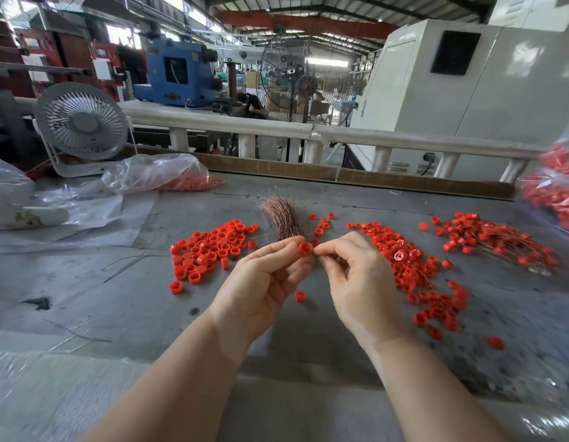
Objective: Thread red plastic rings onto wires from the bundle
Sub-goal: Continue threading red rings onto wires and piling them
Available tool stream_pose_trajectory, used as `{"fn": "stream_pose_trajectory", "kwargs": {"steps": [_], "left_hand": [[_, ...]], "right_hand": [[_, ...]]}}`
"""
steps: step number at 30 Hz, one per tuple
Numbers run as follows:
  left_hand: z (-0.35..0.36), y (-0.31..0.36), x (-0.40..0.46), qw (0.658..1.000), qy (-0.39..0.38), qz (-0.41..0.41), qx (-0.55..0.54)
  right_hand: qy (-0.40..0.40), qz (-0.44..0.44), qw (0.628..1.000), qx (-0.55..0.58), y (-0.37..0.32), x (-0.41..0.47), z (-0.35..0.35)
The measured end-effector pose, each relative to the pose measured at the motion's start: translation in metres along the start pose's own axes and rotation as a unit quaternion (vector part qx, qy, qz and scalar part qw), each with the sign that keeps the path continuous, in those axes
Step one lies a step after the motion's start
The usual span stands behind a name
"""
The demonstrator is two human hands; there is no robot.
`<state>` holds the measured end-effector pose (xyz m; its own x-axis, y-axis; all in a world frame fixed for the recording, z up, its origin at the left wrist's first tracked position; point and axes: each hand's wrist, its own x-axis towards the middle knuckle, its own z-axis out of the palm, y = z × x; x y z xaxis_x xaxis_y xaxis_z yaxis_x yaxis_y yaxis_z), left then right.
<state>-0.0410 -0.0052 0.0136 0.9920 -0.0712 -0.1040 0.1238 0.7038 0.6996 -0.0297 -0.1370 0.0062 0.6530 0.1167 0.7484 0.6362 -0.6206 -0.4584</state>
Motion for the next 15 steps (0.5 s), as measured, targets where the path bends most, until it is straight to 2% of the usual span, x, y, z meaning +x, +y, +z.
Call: {"fn": "stream_pose_trajectory", "kwargs": {"steps": [8,15], "left_hand": [[-0.0014,-0.0018,0.0005,1.000,0.019,-0.003,0.012],[-0.0007,-0.0022,0.0012,1.000,0.014,0.005,0.004]], "right_hand": [[-0.010,-0.023,0.999,-0.022,0.0000,-0.0009,-0.0013],[-0.008,-0.006,1.000,-0.014,0.0015,-0.0007,-0.0015]]}}
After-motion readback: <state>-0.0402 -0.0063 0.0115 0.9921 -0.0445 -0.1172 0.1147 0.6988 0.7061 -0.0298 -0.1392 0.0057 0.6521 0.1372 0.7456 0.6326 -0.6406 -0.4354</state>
